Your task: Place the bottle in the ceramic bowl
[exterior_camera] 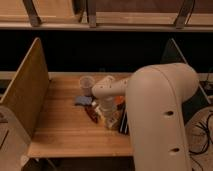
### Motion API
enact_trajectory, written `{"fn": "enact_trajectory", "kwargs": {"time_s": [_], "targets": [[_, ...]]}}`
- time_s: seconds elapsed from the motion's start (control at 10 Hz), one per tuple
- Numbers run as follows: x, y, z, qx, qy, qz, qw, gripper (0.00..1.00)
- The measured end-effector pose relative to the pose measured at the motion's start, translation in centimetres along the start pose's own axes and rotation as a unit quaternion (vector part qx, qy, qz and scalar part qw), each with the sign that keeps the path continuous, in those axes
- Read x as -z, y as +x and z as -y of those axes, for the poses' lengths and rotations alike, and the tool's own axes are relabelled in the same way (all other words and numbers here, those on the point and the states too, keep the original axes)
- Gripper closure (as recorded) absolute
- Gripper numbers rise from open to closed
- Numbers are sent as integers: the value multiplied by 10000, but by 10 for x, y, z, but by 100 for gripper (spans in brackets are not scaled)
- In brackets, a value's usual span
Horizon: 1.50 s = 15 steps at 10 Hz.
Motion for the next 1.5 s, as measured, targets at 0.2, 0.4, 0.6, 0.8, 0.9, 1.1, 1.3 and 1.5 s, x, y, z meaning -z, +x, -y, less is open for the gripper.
{"fn": "enact_trajectory", "kwargs": {"time_s": [0.2, 0.4, 0.6, 0.8, 0.9, 1.1, 1.3, 1.5], "targets": [[8, -2, 5, 22, 87, 53, 9999, 96], [26, -10, 10, 141, 331, 138, 9993, 100], [46, -23, 5, 338, 585, 245, 9974, 100], [72, -39, -4, 562, 919, 399, 9934, 100], [86, -43, -6, 595, 1113, 483, 9908, 100], [112, -41, 5, 393, 1491, 679, 9857, 100], [136, -20, 32, -134, 1790, 838, 9802, 100], [142, 6, 59, -650, 1882, 821, 9765, 100]]}}
